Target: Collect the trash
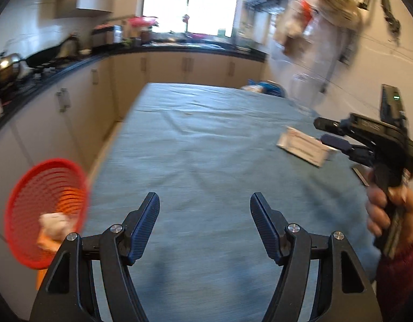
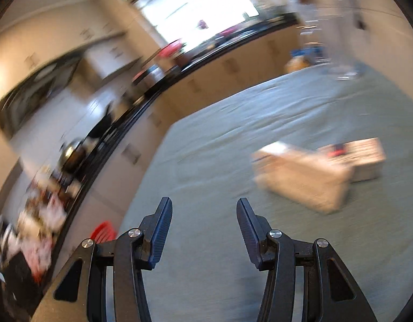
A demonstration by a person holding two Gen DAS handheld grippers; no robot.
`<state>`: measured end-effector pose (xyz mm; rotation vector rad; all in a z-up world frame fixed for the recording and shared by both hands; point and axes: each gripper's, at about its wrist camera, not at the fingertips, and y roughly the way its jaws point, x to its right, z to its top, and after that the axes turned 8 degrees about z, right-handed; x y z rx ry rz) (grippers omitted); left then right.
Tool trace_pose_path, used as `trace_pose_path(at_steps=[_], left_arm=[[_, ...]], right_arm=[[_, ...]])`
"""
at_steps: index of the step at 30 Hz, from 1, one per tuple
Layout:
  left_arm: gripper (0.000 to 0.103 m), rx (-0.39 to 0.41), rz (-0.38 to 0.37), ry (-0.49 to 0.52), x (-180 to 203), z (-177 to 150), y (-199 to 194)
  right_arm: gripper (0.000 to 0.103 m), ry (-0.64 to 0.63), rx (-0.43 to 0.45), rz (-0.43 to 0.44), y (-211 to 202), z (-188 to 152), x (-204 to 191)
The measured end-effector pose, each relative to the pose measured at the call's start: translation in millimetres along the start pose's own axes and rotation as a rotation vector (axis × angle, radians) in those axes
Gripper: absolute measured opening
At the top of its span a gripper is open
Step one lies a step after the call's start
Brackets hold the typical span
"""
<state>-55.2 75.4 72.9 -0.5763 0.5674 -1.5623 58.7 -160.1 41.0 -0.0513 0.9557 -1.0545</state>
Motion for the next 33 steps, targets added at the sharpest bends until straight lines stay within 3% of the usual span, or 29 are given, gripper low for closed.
trace_pose_path(at_steps=[5, 15, 19, 22, 23, 25, 29, 33], left_arm=[[0.069, -0.033, -0.026, 0.052, 39.5, 4.7, 17.0], [0.069, -0.077, 0.004, 0.057, 45.9, 10.5, 39.5], [0.069, -0.085, 0.008, 0.045, 45.7, 12.1, 42.4], [0.069, -0.089, 0.011, 0.044, 47.7, 15.3, 47.5], [0.069, -0.092, 0.009, 0.042, 49.2, 16.8, 50.2], [0.070, -0.101, -0.004, 0.032, 49.7, 21.4, 54.4], [0.071, -0.143, -0.055, 0.008, 55.5, 37.5, 70.3], [0.071, -0.199, -0.110, -0.036, 67.1, 49.5, 94.9]], right_arm=[[0.056, 0.109, 0.021, -0.106, -7.9, 26.3, 63.8], [0.056, 0.098, -0.062, -0.023, 13.2, 17.2, 72.4], [0.056, 0.025, -0.123, 0.063, 19.2, 5.2, 50.4], [0.056, -0.026, -0.224, 0.247, 24.2, -9.5, 30.2], [0.056, -0.009, -0.213, 0.290, 20.3, -8.7, 29.0], [0.056, 0.005, -0.145, 0.237, 8.4, 1.0, 35.9], [0.057, 0.028, -0.005, -0.001, -17.9, 26.7, 56.4], [0.057, 0.099, 0.062, -0.019, -32.0, 33.7, 75.3]])
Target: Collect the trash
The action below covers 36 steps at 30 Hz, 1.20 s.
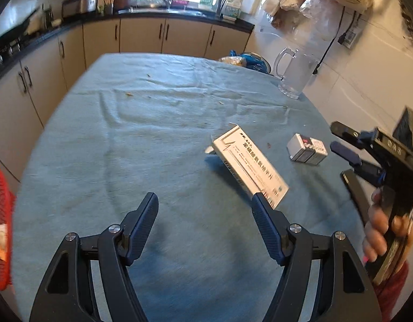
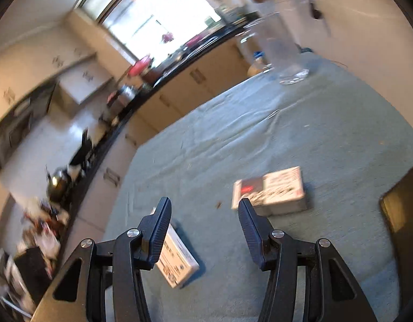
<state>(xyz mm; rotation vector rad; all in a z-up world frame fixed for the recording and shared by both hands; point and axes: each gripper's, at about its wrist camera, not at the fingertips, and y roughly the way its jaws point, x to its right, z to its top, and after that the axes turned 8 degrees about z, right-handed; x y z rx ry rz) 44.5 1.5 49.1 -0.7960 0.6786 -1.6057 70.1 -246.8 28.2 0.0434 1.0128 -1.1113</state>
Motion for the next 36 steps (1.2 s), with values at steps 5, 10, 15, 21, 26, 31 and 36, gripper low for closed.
trace_pose_path(at_steps=[5, 10, 15, 21, 26, 31, 36], left_arm=[[0.071, 0.000, 0.018, -0.017, 9.5, -3.8, 12.6], [0.071, 0.078, 0.115, 0.001, 5.9, -15.6, -0.1], [0.071, 0.150, 0.206, 0.032, -8.8, -33.6, -25.3], [0.076, 0.243, 0.285, 0.032, -33.6, -62.5, -64.3], [0.089, 0.315, 0.352, 0.034, -52.1, -89.7, -95.8], [0.096, 0.364, 0.453, 0.000, -73.9, -115.6, -124.8], [0.099, 0.338, 0.525, -0.059, -96.0, -137.1, -139.1]], right_arm=[[0.060, -0.069, -0.046, 0.030, 12.4, -16.3, -8.9], [0.060, -0.240, -0.074, 0.023, 24.5, -32.9, -38.5], [0.060, -0.338, -0.088, 0.023, 22.0, -55.2, -69.0], [0.062, -0.421, -0.120, 0.070, 10.7, -104.6, -112.8], [0.071, -0.491, -0.110, 0.059, 4.9, -140.8, -144.9], [0.078, -0.499, -0.104, 0.044, 0.1, -164.9, -161.1], [0.081, -0.519, -0.115, 0.042, -4.1, -189.3, -176.6]])
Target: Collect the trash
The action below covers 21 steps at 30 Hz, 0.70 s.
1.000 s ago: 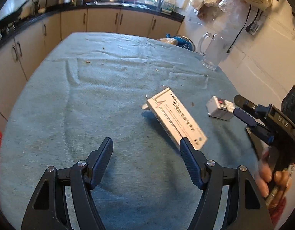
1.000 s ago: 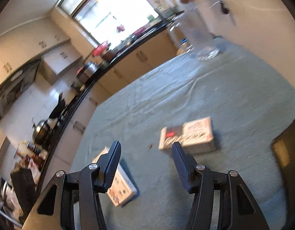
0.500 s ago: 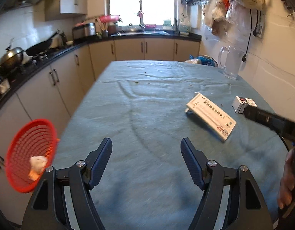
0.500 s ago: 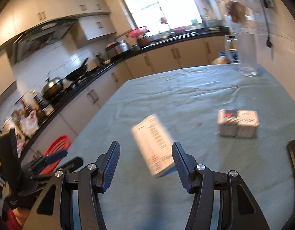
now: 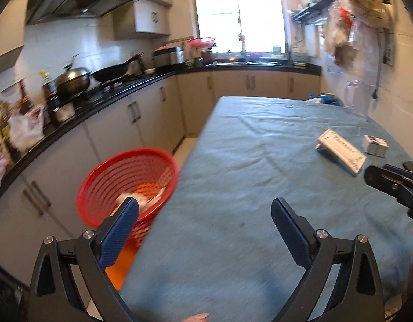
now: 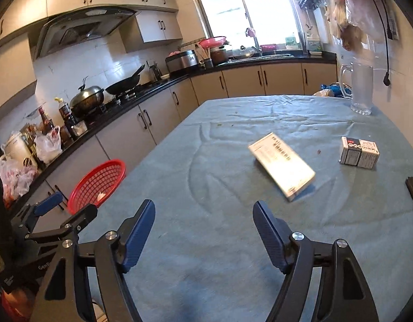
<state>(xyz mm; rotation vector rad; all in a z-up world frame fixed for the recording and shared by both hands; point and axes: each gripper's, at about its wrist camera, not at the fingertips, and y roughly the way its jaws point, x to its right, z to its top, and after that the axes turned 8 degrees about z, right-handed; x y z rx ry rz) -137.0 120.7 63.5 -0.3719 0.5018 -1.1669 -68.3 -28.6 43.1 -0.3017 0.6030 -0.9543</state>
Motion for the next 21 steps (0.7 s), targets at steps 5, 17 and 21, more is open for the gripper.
trace_pose_path(at_steps=[5, 17, 21], left_arm=[[0.100, 0.004, 0.045, 0.002, -21.0, -18.6, -9.1], [0.100, -0.018, 0.182, -0.132, -54.5, -33.6, -11.4], [0.100, -0.023, 0.178, -0.130, -53.9, -33.1, -9.7]], right_arm=[[0.087, -0.054, -0.027, 0.011, 5.3, -17.1, -28.0], [0.088, -0.128, -0.056, 0.019, 11.8, -29.7, -49.0], [0.089, -0.142, -0.063, 0.025, 13.1, -33.5, -51.4]])
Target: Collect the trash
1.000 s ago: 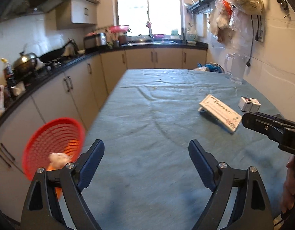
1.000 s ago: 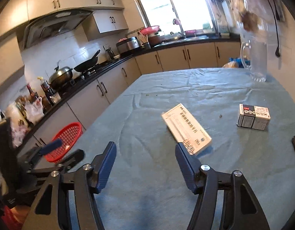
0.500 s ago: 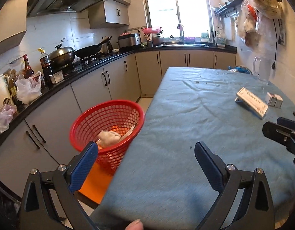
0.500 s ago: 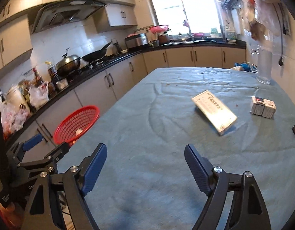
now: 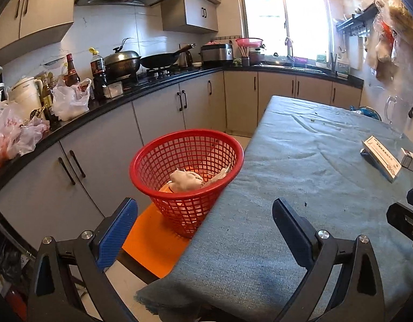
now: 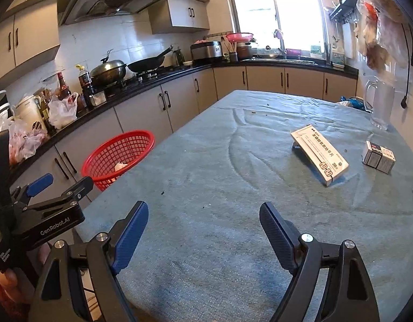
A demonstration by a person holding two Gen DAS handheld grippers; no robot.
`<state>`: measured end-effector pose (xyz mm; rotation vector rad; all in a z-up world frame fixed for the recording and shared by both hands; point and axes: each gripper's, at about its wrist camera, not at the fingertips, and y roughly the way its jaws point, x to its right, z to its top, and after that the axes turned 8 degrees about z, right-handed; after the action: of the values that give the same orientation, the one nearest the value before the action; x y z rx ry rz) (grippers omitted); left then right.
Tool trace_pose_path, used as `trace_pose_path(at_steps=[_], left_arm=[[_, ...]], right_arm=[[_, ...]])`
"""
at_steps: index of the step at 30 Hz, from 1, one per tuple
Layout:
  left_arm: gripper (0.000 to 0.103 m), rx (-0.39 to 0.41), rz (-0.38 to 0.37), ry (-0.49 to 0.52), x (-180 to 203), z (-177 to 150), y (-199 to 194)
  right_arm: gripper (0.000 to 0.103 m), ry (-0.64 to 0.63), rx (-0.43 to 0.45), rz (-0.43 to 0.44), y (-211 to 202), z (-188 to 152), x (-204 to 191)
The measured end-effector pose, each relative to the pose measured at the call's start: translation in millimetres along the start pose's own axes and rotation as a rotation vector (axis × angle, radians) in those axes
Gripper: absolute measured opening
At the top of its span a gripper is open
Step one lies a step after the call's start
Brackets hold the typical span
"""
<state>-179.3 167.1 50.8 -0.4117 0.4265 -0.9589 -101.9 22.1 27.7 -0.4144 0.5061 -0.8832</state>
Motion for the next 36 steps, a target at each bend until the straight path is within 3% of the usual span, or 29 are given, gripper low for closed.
trace_pose_path(at_steps=[36], left_arm=[[0.100, -0.027, 0.031, -0.038, -12.8, -11.2, 9.4]], right_arm=[[0.094, -0.038, -0.035, 0.009, 8.2, -6.0, -17.4]])
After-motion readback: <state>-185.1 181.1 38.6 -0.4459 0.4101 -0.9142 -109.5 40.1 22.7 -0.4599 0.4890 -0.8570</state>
